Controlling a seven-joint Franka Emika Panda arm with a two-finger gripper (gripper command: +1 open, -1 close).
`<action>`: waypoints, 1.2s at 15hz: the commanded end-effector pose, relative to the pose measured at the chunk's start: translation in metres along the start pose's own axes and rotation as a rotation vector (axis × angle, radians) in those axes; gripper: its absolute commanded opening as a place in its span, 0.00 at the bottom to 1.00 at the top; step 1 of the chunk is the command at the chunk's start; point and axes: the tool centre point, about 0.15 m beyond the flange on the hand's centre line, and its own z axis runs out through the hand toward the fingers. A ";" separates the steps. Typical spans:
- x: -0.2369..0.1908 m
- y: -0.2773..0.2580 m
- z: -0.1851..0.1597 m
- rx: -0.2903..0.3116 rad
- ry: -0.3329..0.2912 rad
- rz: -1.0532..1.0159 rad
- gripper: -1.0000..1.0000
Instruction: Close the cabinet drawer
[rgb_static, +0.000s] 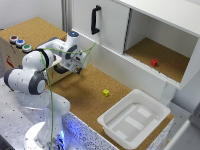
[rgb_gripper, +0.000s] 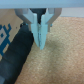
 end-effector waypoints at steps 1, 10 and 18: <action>0.011 -0.052 0.008 0.001 0.008 -0.047 0.00; 0.027 -0.127 0.011 0.075 0.011 -0.182 0.00; 0.036 -0.097 0.006 0.023 0.029 -0.097 0.00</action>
